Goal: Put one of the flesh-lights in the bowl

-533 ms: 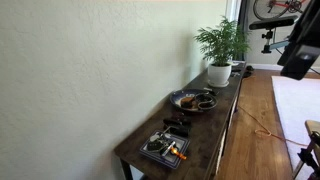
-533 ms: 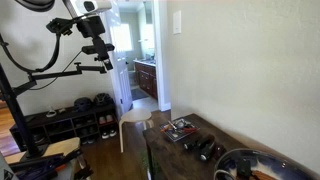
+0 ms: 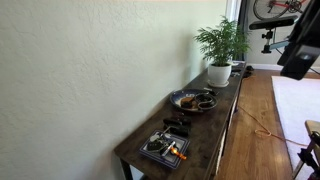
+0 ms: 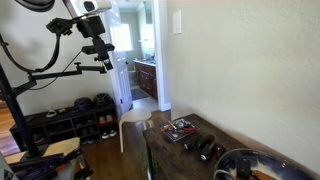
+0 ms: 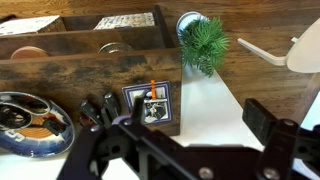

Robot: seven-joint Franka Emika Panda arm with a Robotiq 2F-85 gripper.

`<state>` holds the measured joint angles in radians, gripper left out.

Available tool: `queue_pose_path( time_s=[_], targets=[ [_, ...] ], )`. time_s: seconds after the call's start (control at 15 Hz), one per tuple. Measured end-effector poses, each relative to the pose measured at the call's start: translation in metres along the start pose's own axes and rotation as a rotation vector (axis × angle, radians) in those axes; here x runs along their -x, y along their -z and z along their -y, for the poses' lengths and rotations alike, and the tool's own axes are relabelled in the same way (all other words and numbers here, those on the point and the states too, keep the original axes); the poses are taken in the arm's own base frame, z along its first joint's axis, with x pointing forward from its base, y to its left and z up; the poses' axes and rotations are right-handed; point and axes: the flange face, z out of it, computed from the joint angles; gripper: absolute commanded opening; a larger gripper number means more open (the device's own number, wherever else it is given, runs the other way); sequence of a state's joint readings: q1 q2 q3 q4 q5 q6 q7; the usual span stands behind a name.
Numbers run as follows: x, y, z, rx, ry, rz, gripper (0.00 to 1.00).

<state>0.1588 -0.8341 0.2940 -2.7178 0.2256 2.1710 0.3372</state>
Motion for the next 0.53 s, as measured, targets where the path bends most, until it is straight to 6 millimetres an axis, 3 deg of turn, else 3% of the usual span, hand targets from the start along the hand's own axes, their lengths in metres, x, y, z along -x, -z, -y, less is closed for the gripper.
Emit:
queue_pose_path(
  time_s=[0.53],
  targets=[
    [-0.0042, -0.0059, -0.0031, 0.015, 0.001, 0.003, 1.0]
  ],
)
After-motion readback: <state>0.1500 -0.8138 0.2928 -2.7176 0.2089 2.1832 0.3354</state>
